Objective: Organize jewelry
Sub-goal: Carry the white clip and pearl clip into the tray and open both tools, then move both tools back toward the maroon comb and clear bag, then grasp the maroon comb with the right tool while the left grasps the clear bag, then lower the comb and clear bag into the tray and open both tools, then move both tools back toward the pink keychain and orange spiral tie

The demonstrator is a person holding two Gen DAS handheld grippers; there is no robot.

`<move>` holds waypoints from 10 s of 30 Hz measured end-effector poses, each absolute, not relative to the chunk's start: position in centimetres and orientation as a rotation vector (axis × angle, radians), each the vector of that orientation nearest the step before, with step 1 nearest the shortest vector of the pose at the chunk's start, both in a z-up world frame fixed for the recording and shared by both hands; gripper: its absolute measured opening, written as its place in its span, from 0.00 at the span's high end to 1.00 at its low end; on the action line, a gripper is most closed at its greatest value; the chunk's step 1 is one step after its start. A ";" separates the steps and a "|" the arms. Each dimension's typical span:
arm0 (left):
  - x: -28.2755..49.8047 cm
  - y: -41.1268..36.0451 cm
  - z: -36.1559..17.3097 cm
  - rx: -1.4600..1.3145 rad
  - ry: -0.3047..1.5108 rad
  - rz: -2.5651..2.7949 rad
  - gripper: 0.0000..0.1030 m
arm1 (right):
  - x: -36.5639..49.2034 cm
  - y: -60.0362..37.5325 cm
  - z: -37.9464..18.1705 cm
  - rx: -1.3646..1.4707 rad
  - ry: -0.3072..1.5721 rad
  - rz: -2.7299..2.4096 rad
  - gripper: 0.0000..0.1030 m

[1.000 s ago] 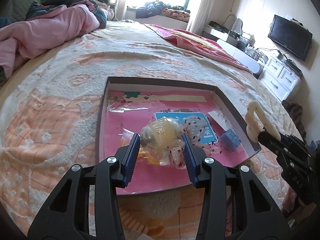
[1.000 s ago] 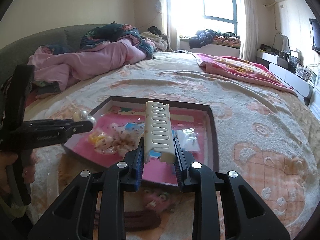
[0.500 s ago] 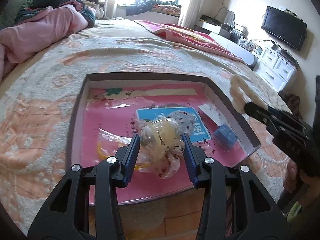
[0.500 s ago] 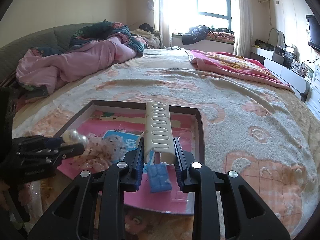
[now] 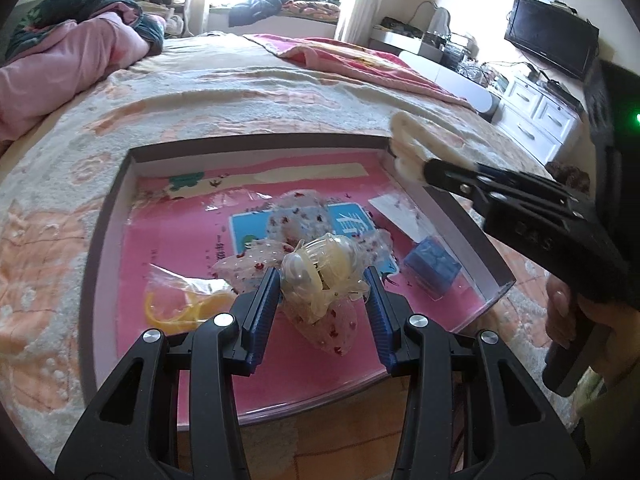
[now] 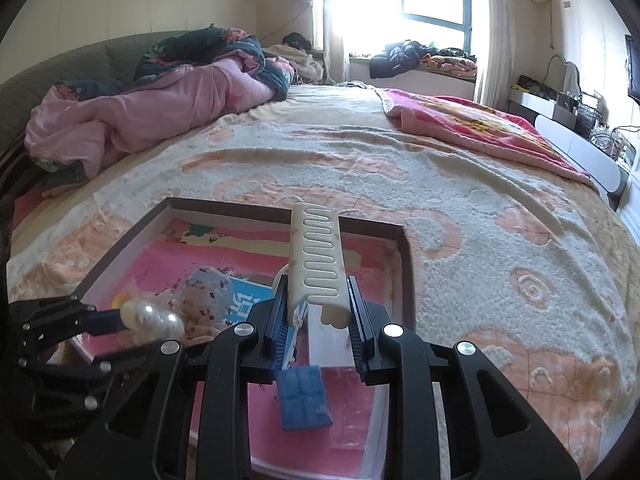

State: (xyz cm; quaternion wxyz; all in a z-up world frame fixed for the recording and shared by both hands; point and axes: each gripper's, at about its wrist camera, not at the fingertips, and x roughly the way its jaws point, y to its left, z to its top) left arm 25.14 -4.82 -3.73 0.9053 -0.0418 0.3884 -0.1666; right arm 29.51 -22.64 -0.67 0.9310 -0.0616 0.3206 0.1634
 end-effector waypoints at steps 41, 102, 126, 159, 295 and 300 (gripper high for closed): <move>25.8 -4.5 -5.4 -0.123 0.920 -0.361 0.66 | 30.3 -20.5 -4.8 -0.168 0.827 0.441 0.75; 16.7 2.6 -0.1 -0.162 0.725 -0.159 0.11 | 15.0 -26.0 0.1 -0.053 0.636 0.304 0.15; 12.5 5.3 -4.9 -0.180 0.885 -0.099 0.11 | 13.2 -23.3 -3.1 -0.063 0.728 0.351 0.15; 11.9 3.1 -5.0 -0.179 0.903 -0.156 0.84 | 14.1 -22.0 -5.8 0.121 0.806 0.466 0.80; 18.6 3.6 1.8 -0.118 0.566 -0.090 0.11 | 16.5 -24.2 0.0 -0.029 0.580 0.309 0.19; 17.4 3.7 1.4 -0.102 0.577 -0.088 0.11 | 15.7 -23.9 -0.3 -0.043 0.584 0.317 0.19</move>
